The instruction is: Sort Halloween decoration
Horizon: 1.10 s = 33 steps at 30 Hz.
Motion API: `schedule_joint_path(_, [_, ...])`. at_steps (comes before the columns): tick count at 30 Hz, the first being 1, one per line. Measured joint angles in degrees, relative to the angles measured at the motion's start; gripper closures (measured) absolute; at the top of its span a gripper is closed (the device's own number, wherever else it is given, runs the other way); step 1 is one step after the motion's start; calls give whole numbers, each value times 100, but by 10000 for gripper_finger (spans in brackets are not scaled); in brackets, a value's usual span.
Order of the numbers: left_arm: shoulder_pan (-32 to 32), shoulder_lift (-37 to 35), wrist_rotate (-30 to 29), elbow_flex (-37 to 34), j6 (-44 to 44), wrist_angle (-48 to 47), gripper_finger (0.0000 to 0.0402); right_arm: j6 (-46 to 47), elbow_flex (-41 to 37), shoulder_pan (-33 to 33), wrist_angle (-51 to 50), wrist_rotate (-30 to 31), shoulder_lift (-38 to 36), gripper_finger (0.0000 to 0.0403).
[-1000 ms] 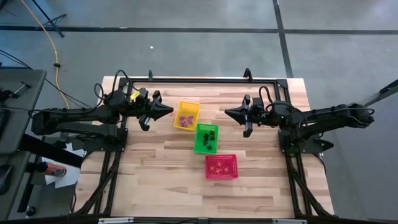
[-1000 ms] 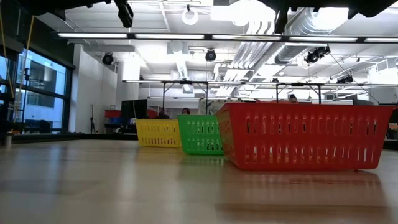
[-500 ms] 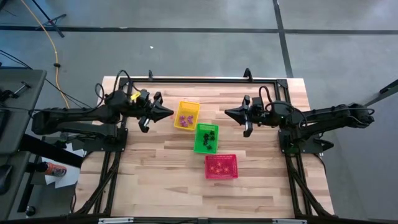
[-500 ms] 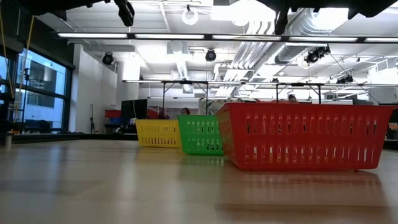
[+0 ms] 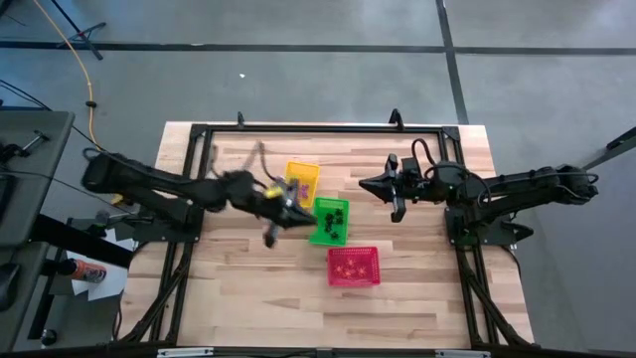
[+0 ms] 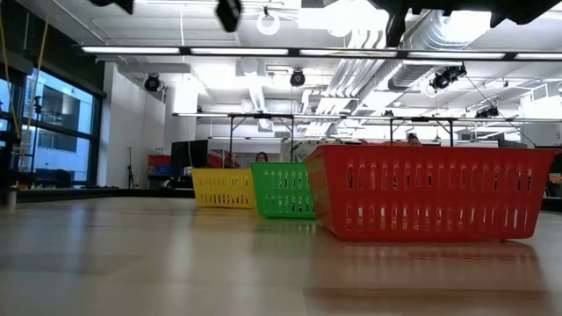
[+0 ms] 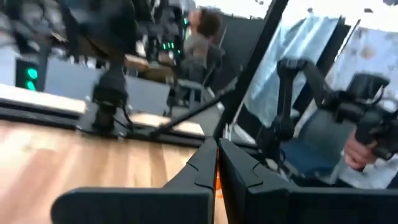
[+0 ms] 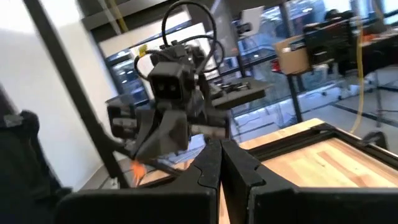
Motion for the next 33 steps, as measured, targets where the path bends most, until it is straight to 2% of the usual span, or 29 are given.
schedule_joint_path(3, [-304,777,-67,467,5,1,401,-154,0,0,0,-222,0,401])
schedule_joint_path(8, [-642,2079,-116,1224,14,4,401,-450,0,0,0,-236,0,401])
schedule_joint_path(12, [-762,3006,-434,1675,16,-14,401,-536,0,0,0,-236,0,401])
schedule_joint_path(17, [-772,3855,-453,2006,51,-154,401,-539,0,0,0,-236,0,401])
schedule_joint_path(22, [-772,4265,-453,2036,-145,-246,401,-540,0,0,-47,-236,0,401])
schedule_joint_path(33, [-746,4349,-451,2043,-137,-302,401,-729,0,0,-96,-234,0,401])
